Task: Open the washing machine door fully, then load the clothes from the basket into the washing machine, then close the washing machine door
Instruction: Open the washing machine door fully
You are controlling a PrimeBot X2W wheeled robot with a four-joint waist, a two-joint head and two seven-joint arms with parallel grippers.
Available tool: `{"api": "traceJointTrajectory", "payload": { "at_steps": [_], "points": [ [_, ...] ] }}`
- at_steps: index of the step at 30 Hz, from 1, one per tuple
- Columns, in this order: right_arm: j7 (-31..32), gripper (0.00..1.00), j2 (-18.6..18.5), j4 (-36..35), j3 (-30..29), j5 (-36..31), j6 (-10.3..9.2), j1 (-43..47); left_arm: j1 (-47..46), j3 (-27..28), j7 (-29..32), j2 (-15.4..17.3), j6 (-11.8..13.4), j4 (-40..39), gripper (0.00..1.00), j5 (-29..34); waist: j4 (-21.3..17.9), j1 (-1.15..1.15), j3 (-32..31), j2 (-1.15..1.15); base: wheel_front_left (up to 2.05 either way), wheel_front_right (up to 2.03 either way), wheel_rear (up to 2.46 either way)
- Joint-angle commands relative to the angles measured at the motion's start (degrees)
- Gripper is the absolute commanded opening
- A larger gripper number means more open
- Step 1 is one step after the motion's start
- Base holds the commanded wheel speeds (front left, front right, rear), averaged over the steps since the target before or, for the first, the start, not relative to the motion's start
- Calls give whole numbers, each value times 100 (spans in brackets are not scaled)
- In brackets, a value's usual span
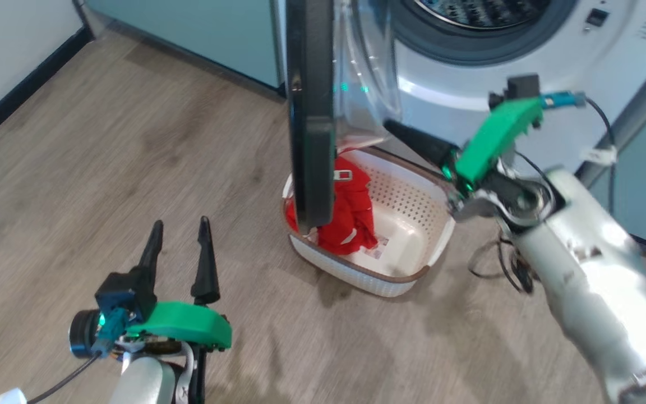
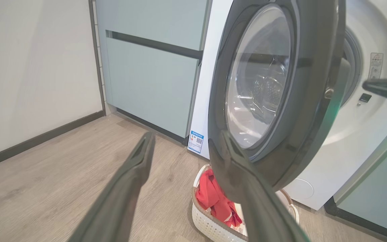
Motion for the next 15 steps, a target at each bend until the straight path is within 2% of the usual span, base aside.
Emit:
{"api": "traceJointTrajectory", "payload": {
  "at_steps": [1, 6, 10, 11, 12, 15],
  "points": [
    [-211, 0, -103, -367, 94, -228, 5, 113, -216, 219, -55, 51, 9, -155, 100, 48, -119, 0, -64, 0, 0, 0, 0],
    [-1401, 0, -726, -1214, 448, -1299, 5, 664, -279, 351, -55, 51, -32, -101, 100, 112, -404, 0, -117, 0, 0, 0, 0],
    [-2544, 0, -1223, -1500, 828, -2487, 5, 966, -334, 441, -55, 51, -75, -32, 100, 146, -619, 0, -149, 0, 0, 0, 0],
    [-2822, 0, -1313, -1492, 896, -2786, 5, 1031, -355, 455, -55, 51, -77, -15, 100, 146, -672, 0, -158, 0, 0, 0, 0],
    [-3351, 0, -1401, -1437, 945, -3302, 5, 1159, -393, 496, -55, 51, -64, 6, 100, 155, -786, 0, -175, 0, 0, 0, 0],
    [-3768, 0, -1398, -1395, 795, -3953, 5, 1332, -435, 574, -55, 51, -54, 31, 100, 192, -923, 0, -177, 0, 0, 0, 0]
  ]
}}
